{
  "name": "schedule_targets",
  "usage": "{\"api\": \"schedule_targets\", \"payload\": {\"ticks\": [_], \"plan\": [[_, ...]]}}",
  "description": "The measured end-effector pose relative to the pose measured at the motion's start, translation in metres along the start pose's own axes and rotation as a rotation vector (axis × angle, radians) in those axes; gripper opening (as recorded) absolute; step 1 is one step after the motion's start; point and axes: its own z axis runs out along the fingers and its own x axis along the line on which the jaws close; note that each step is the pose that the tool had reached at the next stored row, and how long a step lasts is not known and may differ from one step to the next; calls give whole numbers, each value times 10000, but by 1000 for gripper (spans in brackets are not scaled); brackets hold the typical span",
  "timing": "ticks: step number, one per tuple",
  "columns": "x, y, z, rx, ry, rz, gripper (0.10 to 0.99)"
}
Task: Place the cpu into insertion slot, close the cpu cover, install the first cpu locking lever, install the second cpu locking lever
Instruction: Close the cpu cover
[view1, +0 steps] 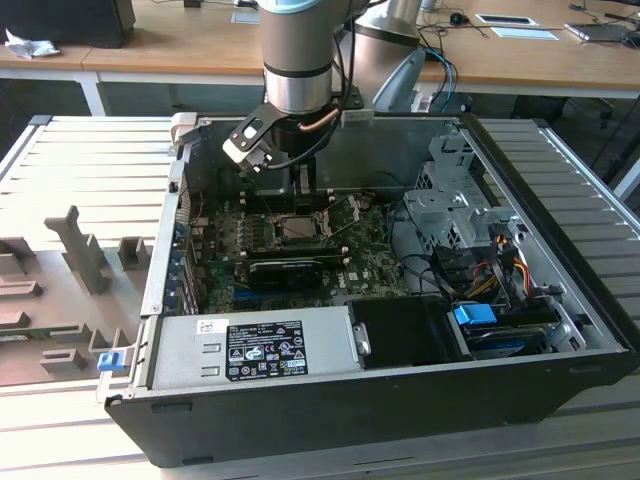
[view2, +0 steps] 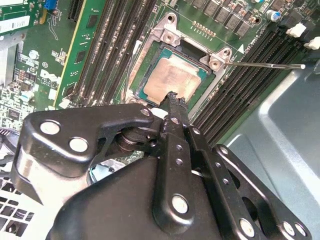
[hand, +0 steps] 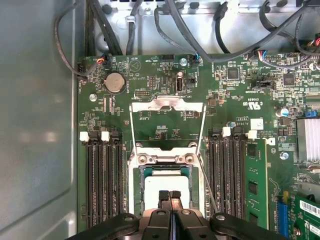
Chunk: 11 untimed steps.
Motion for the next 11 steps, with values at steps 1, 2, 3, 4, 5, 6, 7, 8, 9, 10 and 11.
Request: {"api": "schedule_targets", "payload": {"ticks": [1, 2, 3, 4, 5, 6, 7, 8, 9, 10, 11], "plan": [[0, 1, -12, 0, 1, 0, 106], [0, 2, -29, 0, 0, 0, 106], [1, 4, -47, 0, -1, 0, 106], [1, 5, -69, 0, 0, 0, 106], [1, 6, -78, 0, -1, 0, 106], [1, 6, -85, 0, 0, 0, 106], [1, 7, -94, 0, -1, 0, 106], [1, 7, -99, 0, 0, 0, 106], [1, 8, -111, 0, -1, 0, 106], [1, 9, -119, 0, 0, 0, 106], [2, 9, -124, 0, -1, 0, 106]]}}
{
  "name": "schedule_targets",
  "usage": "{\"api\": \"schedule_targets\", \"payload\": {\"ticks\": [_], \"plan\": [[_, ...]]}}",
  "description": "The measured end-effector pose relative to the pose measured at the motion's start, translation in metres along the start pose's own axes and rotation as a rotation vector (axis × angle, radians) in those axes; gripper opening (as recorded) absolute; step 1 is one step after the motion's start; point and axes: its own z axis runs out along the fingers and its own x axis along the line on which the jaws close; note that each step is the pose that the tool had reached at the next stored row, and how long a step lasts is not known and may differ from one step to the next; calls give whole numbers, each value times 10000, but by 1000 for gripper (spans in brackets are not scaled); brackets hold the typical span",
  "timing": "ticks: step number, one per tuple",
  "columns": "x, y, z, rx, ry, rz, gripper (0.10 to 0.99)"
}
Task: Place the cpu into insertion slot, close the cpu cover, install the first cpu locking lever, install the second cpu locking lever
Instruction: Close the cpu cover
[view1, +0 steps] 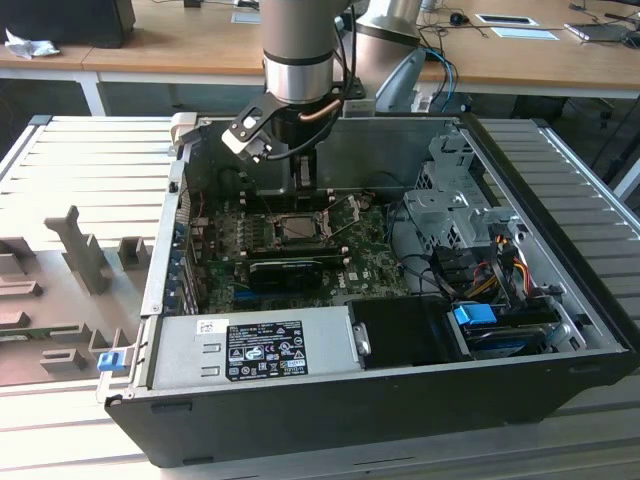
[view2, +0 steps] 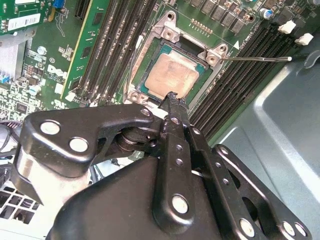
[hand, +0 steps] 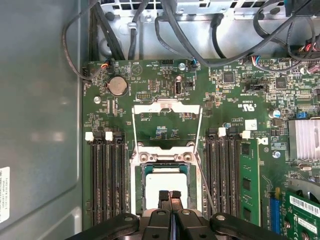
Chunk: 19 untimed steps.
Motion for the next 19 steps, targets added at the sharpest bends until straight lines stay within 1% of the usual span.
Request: {"api": "schedule_targets", "payload": {"ticks": [8, 13, 16, 19], "plan": [[1, 4, -37, -1, 2, -1, 106], [1, 34, -41, 9, 0, 0, 106], [2, 79, -37, 10, 0, 0, 106], [3, 93, -45, 11, -2, 0, 106]]}}
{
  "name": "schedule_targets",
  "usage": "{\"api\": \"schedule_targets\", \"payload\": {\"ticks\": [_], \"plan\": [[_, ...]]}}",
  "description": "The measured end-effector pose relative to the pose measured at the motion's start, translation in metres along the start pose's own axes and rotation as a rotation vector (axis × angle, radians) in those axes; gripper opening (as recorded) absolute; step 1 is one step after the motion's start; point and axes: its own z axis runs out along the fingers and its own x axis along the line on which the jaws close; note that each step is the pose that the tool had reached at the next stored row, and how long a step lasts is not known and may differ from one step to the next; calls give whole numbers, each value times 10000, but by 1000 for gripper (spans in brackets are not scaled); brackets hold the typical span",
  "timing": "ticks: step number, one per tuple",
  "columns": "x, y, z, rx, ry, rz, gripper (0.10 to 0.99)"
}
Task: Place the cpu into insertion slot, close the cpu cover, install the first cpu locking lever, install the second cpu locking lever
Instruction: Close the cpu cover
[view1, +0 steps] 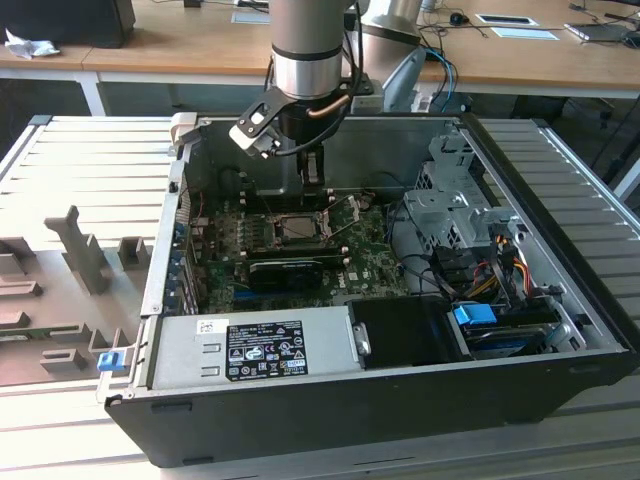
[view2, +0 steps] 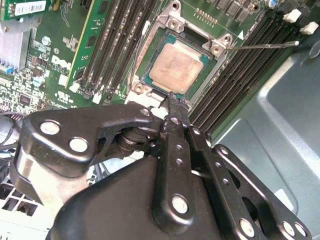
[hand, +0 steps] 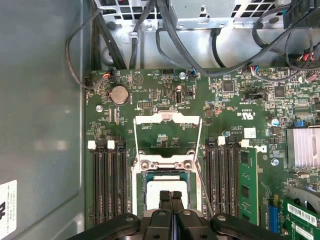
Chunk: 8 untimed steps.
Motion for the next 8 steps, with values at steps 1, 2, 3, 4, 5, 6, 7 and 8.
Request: {"api": "schedule_targets", "payload": {"ticks": [1, 2, 3, 4, 5, 6, 7, 8], "plan": [[1, 1, -12, -1, 1, -1, 106], [2, 2, -23, -1, 1, -2, 106], [2, 4, -39, -1, 2, 1, 106], [2, 16, -40, -3, 3, 0, 106], [2, 25, -41, -1, 2, -1, 106], [2, 38, -41, -1, 2, 0, 106], [2, 55, -40, -1, 2, 0, 106], [3, 71, -39, -1, 2, 0, 106]]}}
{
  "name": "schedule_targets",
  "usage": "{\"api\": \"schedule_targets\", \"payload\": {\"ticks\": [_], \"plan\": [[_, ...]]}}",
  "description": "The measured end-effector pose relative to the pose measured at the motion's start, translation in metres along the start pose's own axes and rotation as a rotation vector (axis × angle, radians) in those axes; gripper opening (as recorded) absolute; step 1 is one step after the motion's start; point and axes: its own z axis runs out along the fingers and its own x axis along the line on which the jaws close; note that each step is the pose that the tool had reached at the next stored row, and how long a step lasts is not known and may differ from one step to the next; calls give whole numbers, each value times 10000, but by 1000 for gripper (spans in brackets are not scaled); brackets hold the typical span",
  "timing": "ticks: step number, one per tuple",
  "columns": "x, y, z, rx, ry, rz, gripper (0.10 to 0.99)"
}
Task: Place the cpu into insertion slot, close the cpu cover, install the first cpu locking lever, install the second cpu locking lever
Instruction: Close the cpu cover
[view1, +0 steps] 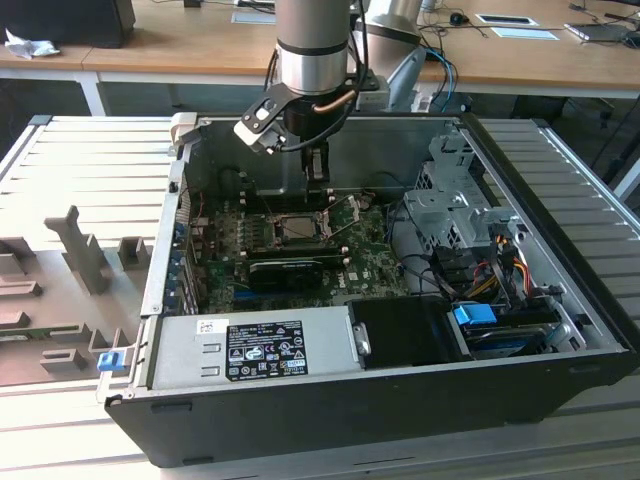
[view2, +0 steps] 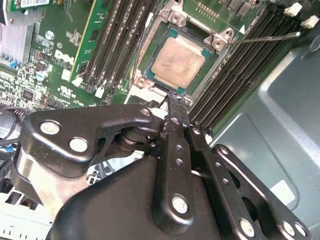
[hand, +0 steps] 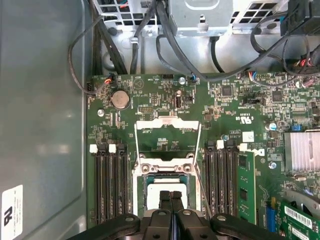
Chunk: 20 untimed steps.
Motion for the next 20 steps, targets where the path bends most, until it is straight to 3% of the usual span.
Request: {"api": "schedule_targets", "payload": {"ticks": [20], "plan": [[3, 241, 16, 0, 0, -1, 106]]}}
